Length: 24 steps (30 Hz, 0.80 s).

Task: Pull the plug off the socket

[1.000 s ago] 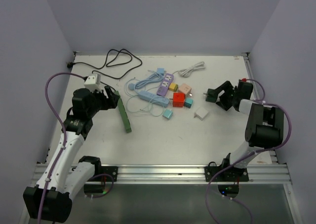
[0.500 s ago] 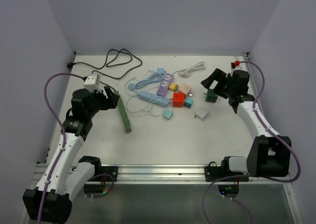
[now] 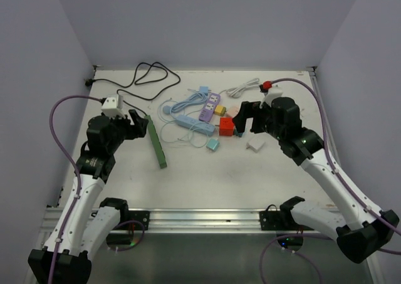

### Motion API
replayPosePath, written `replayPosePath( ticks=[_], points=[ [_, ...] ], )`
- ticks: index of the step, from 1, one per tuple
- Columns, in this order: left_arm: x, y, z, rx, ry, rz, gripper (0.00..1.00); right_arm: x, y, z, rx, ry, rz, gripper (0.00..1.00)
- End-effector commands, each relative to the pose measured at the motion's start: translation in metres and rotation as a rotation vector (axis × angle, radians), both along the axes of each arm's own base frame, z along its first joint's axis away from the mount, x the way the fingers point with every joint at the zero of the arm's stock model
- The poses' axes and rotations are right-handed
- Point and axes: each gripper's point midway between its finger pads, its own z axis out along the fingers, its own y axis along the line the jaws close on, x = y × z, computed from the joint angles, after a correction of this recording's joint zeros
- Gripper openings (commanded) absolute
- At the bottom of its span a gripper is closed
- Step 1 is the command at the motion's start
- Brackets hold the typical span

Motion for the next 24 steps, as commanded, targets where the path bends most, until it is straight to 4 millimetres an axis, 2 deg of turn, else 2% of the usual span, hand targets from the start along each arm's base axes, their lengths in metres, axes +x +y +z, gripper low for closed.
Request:
replayPosePath(
  ticks=[1, 3, 5, 10, 12, 18, 24],
  points=[
    [-0.001, 0.011, 0.003, 0.043, -0.02, 0.046, 0.74, -0.017, -0.036, 0.005, -0.091, -0.021, -0.088, 0.99],
    [-0.001, 0.015, 0.005, 0.048, -0.028, 0.069, 0.74, -0.02, -0.04, 0.015, -0.056, -0.082, -0.111, 0.99],
    [-0.001, 0.016, 0.006, 0.048, -0.04, 0.077, 0.74, -0.028, -0.049, 0.012, -0.049, -0.114, -0.135, 0.99],
    [0.001, 0.017, 0.007, 0.048, -0.04, 0.083, 0.75, -0.029, -0.072, -0.02, -0.153, -0.034, -0.232, 0.99],
    [0.001, 0.019, 0.007, 0.051, -0.039, 0.09, 0.75, -0.03, -0.076, -0.027, -0.154, 0.012, -0.272, 0.99],
    [0.001, 0.034, 0.007, 0.078, -0.039, 0.159, 0.75, -0.028, -0.075, -0.031, -0.15, 0.052, -0.301, 0.99],
    [-0.001, 0.035, 0.011, 0.073, -0.057, 0.161, 0.76, -0.032, -0.078, -0.025, -0.097, 0.013, -0.323, 0.99]
  ],
)
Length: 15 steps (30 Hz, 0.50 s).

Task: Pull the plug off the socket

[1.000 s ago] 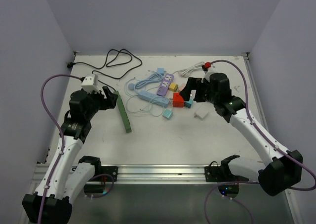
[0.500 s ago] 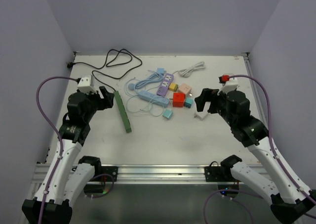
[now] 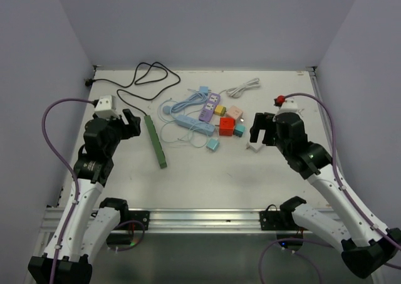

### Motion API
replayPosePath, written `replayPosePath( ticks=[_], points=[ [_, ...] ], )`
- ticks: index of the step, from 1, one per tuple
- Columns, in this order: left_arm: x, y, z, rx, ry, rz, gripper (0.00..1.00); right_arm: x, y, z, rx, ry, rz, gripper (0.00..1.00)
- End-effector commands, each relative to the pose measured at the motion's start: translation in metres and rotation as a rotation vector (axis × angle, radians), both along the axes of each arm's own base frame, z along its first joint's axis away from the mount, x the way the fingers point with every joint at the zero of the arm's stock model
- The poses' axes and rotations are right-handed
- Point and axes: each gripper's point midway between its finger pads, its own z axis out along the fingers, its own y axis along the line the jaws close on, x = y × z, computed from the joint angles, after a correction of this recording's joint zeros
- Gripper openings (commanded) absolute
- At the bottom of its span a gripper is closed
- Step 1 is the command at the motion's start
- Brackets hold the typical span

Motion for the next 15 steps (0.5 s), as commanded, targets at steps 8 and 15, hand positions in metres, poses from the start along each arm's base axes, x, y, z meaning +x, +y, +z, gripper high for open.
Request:
replayPosePath(
  ticks=[8, 15],
  points=[
    [-0.001, 0.007, 0.003, 0.021, -0.019, 0.026, 0.76, -0.004, -0.02, 0.007, -0.017, -0.04, -0.092, 0.99],
    [-0.001, 0.005, 0.004, 0.017, -0.025, 0.016, 0.76, -0.001, -0.013, -0.005, -0.018, 0.008, -0.077, 0.99]
  ],
)
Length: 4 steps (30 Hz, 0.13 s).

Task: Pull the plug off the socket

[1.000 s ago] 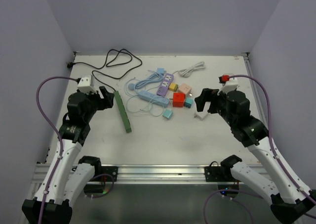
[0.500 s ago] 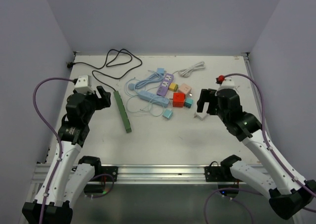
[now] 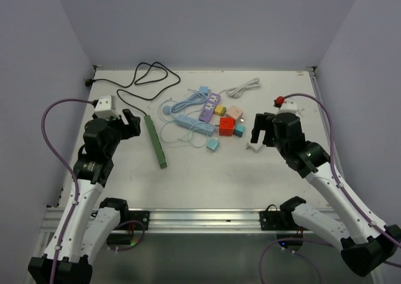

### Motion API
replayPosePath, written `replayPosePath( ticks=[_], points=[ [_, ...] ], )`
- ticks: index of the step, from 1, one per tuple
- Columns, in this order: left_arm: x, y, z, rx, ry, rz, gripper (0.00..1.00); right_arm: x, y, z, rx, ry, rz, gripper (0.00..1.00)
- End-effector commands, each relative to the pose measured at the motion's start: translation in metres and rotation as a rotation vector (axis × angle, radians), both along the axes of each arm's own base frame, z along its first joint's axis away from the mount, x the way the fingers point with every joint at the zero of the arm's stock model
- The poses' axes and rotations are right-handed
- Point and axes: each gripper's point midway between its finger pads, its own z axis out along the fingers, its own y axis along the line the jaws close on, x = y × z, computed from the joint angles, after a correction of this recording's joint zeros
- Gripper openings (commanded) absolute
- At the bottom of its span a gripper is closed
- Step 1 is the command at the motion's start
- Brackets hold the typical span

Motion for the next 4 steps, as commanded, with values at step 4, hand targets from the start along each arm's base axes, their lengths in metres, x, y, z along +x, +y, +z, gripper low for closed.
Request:
replayPosePath(
  ticks=[4],
  points=[
    [0.0, 0.0037, -0.0004, 0.017, -0.009, 0.007, 0.76, 0.0025, -0.0004, -0.0016, -0.005, 0.028, -0.022, 0.99]
  ],
)
